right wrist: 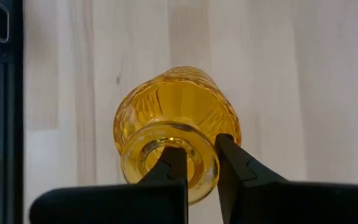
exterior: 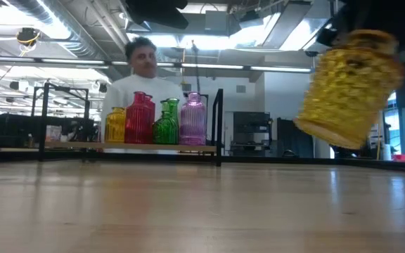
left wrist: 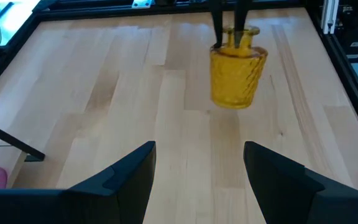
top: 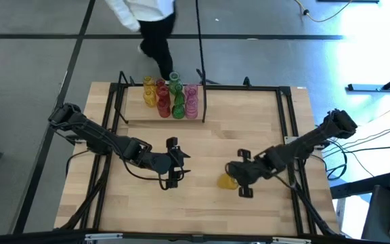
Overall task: Sort vases onto shelf
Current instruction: Put the yellow vase on the shelf aligned with the other yellow vase
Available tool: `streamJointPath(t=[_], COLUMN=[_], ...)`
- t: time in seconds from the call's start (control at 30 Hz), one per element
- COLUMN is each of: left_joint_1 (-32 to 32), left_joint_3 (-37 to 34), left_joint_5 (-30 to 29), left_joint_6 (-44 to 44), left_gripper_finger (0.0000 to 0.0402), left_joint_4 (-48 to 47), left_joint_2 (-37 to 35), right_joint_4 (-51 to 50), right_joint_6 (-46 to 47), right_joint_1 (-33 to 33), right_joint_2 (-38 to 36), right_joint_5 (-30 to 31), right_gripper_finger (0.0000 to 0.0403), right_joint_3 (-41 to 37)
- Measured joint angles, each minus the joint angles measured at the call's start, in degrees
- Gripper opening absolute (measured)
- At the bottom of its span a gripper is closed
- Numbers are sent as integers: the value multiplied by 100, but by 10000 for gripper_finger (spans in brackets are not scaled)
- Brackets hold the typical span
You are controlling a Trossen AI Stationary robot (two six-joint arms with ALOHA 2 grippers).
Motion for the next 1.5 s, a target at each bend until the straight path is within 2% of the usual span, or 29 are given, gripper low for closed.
streamJointPath(t=[0.3, 0.43, 0.6, 1.1, 1.5], left_joint_1=[-5, -58, -153, -157, -157], left_joint_3=[0, 0, 0, 0, 0], left_joint_5=[7, 7, 15, 20, 20], left_joint_6=[-145, -157, -156, -149, -147], left_gripper_finger=[237, 237, 237, 237, 237], left_joint_4=[-27, -39, -29, -13, -9], left_joint_2=[0, 0, 0, 0, 0], right_joint_4=[-1412, -1601, -1637, -1453, -1331], right_joint_6=[-825, -1003, -1053, -1224, -1216], right_joint_1=[-491, -644, -789, -815, -811], right_joint_2=[1168, 1540, 1729, 1848, 1848], right_joint_5=[-161, -224, -506, -505, -359], right_gripper_finger=[26, 30, 32, 35, 137], right_joint_3=[1329, 1665, 1691, 1691, 1691])
